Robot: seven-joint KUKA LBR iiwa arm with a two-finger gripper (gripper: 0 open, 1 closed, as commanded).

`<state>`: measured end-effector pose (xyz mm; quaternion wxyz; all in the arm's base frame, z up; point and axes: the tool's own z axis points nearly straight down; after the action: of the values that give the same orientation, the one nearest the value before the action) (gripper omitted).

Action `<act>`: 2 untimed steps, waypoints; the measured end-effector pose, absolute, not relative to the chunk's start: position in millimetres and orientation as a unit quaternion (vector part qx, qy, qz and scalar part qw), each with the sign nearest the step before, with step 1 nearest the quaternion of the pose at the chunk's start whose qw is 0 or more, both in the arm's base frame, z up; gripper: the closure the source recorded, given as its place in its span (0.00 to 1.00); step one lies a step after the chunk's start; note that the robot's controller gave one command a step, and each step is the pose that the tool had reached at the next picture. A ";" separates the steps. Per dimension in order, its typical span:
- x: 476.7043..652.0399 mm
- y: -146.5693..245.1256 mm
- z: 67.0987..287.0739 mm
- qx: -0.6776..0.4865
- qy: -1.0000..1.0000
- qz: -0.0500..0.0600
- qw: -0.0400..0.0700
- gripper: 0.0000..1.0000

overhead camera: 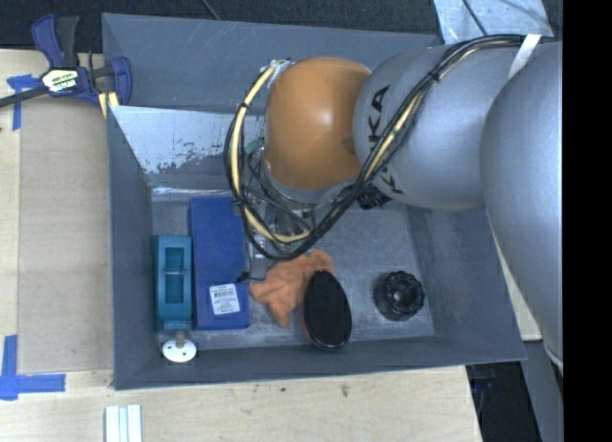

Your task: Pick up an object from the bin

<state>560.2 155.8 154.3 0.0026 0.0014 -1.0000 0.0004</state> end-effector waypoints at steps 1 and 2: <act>561.8 155.3 159.3 0.000 -1.000 -0.001 -0.001 0.00; 545.6 126.6 147.9 -0.098 -0.995 -0.002 -0.003 0.00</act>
Offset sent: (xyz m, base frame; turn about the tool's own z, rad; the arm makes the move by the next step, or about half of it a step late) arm -0.0333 -0.0640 -0.0207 0.4072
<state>545.6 126.6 147.9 -0.0029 -0.0978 -0.9952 -0.0019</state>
